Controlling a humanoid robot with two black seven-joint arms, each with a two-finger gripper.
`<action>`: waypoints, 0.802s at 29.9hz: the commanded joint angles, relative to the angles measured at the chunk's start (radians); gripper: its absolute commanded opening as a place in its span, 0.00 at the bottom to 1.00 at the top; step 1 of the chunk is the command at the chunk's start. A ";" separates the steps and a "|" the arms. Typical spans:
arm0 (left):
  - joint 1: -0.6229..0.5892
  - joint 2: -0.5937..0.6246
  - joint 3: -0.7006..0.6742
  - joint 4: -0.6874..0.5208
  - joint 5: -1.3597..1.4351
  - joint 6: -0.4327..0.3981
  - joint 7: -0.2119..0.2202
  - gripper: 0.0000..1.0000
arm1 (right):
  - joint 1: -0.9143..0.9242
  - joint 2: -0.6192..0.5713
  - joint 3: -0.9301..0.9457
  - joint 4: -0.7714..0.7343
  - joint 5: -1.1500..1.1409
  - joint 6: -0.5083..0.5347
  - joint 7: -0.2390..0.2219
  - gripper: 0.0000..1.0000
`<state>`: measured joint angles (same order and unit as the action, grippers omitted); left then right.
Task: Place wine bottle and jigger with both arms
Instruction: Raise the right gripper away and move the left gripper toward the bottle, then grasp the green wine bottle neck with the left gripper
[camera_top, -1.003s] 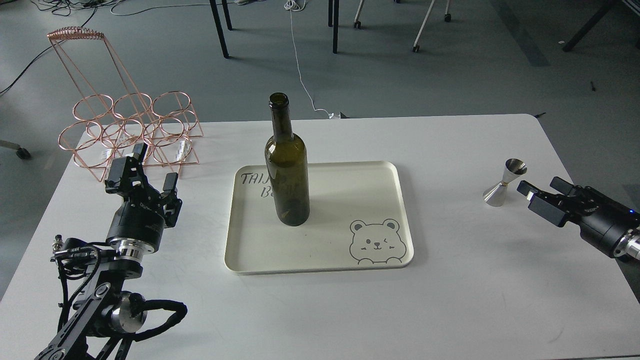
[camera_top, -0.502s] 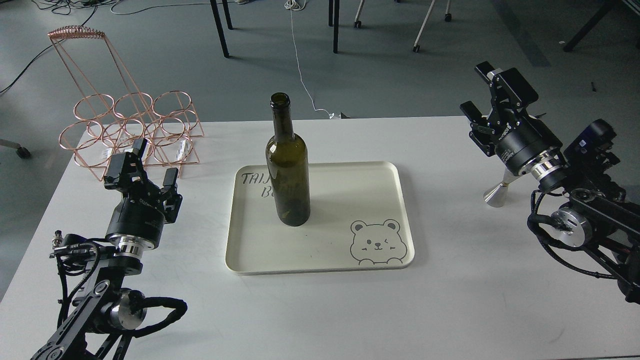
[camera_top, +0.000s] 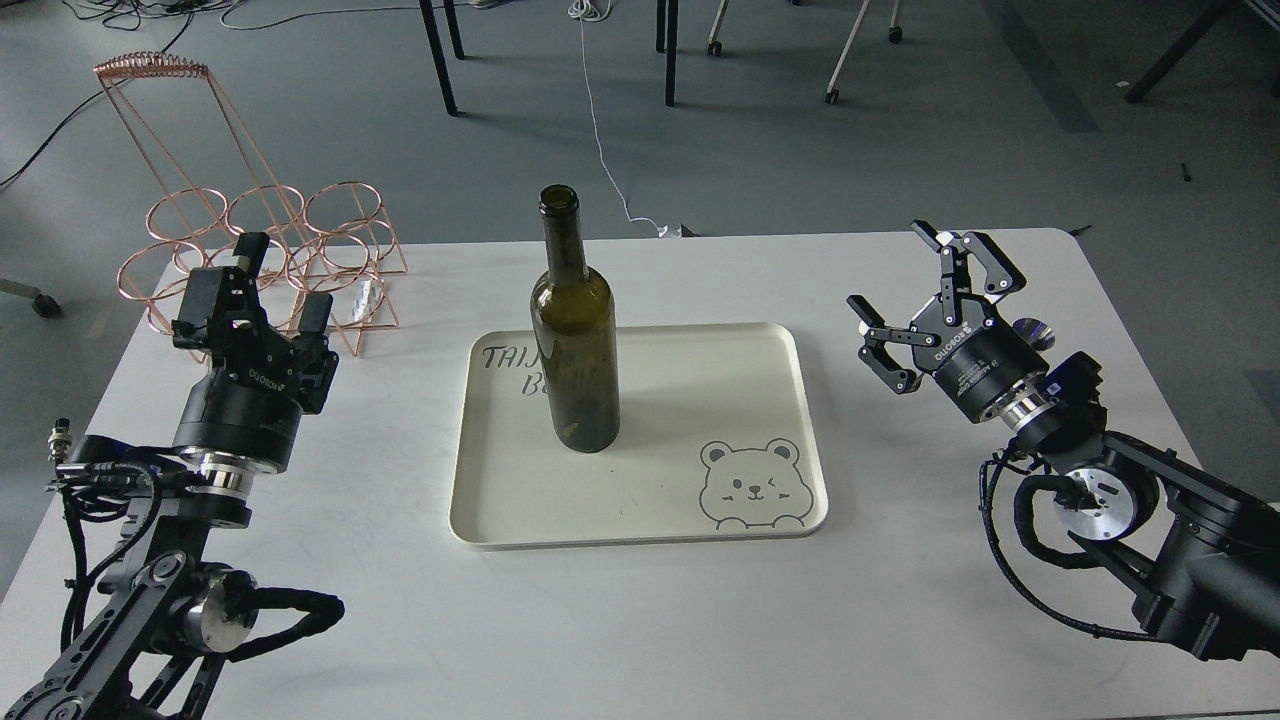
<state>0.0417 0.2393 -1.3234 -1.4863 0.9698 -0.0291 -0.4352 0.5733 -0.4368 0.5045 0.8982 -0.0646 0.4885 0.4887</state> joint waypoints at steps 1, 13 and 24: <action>0.004 0.066 0.007 -0.029 0.096 0.000 -0.053 0.98 | -0.015 0.001 -0.003 0.001 0.009 0.000 0.000 0.98; -0.023 0.300 0.036 -0.192 0.606 -0.110 -0.053 0.98 | -0.018 -0.014 0.002 -0.005 0.009 0.000 0.000 0.99; -0.313 0.452 0.228 -0.224 1.061 -0.152 -0.053 0.98 | -0.021 -0.013 0.000 -0.007 0.002 0.000 0.000 0.99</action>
<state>-0.1752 0.6746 -1.1627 -1.7158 1.9712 -0.1781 -0.4891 0.5551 -0.4493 0.5047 0.8921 -0.0606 0.4888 0.4887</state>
